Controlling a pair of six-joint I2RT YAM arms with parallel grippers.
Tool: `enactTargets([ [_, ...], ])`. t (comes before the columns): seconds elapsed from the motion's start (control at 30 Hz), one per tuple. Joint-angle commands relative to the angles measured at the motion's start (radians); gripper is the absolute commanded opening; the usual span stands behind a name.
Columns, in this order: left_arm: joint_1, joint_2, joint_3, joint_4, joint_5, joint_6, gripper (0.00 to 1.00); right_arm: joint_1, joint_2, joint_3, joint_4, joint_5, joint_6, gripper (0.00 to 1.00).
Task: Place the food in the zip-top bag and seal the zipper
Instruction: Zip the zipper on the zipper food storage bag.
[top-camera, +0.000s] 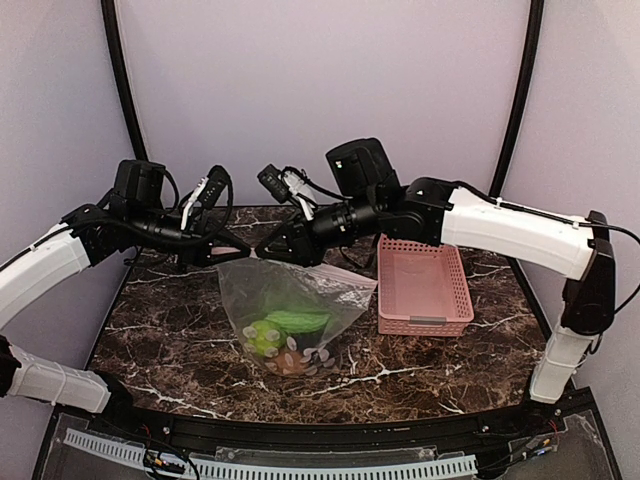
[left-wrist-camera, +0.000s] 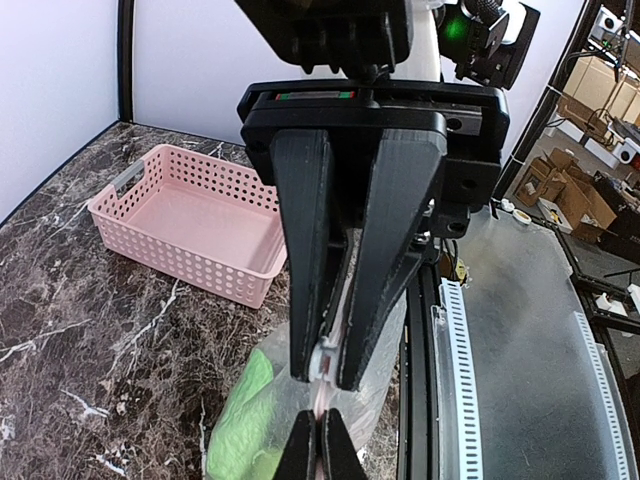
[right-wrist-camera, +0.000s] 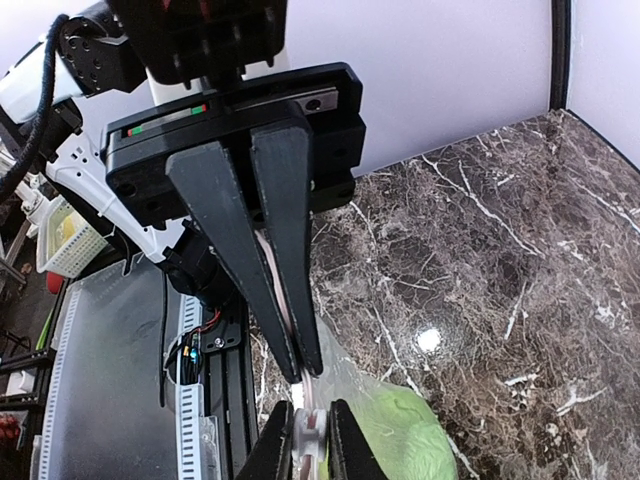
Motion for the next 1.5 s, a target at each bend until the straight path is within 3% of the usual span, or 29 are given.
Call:
enactTargets([
  [0.0,0.005,-0.026,-0.018,0.012,0.017,0.006,0.01,-0.003,0.001,0.019,0.03,-0.003,-0.001,0.09],
  [0.27,0.005,-0.027,-0.016,0.007,0.004,0.012,0.01,-0.005,-0.04,-0.025,0.03,0.013,0.001,0.03],
  [1.47,0.018,-0.047,-0.02,0.008,-0.053,0.016,0.0,-0.004,-0.243,-0.251,-0.003,0.079,0.056,0.02],
])
